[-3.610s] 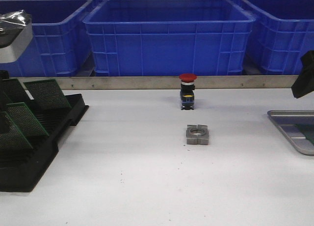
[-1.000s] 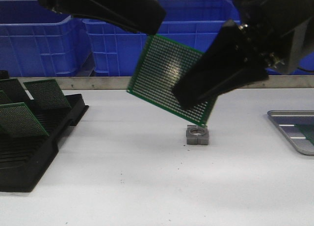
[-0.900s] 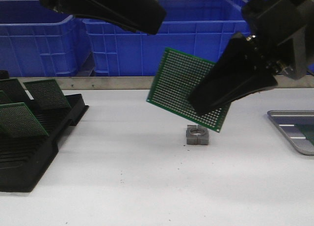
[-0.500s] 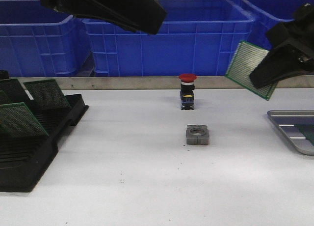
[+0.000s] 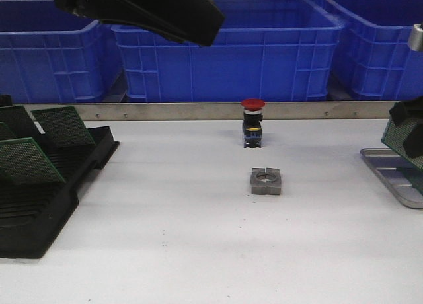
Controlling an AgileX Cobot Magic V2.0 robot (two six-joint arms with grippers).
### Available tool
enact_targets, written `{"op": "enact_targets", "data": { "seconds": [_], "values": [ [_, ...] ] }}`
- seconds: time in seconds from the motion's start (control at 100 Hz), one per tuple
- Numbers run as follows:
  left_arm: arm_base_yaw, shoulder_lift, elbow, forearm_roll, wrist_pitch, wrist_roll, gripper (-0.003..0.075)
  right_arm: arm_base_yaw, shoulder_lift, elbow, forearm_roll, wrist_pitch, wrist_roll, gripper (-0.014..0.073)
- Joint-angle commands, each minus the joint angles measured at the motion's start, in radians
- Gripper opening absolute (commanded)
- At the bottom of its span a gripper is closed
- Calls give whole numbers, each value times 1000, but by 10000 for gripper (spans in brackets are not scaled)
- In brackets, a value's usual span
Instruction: Place circuit board on tray
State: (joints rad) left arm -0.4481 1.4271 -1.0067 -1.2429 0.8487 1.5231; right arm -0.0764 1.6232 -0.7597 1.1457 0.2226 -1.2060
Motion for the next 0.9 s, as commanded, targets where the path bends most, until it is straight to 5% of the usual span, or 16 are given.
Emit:
{"op": "enact_targets", "data": {
  "seconds": [0.0, 0.16, 0.37, 0.69, 0.81, 0.89],
  "values": [
    [-9, -27, -30, -63, 7, -1, 559, -5, -23, -20, 35, -30, -1, -54],
    [-9, -27, -30, -63, 7, -1, 559, -5, -22, -21, 35, -37, -1, 148],
    [-9, -27, -30, -63, 17, -1, 559, -5, -25, -21, 35, -55, -3, 665],
    [-9, -33, -30, -63, 17, -1, 541, -5, -140, -21, 33, -68, -86, 622],
    [7, -36, -30, -63, 13, -2, 440, -5, -206, -21, 33, -12, -120, 615],
    [29, -43, -30, -63, 11, -2, 308, -5, -251, -21, 33, 45, -120, 537]
  ]
}}
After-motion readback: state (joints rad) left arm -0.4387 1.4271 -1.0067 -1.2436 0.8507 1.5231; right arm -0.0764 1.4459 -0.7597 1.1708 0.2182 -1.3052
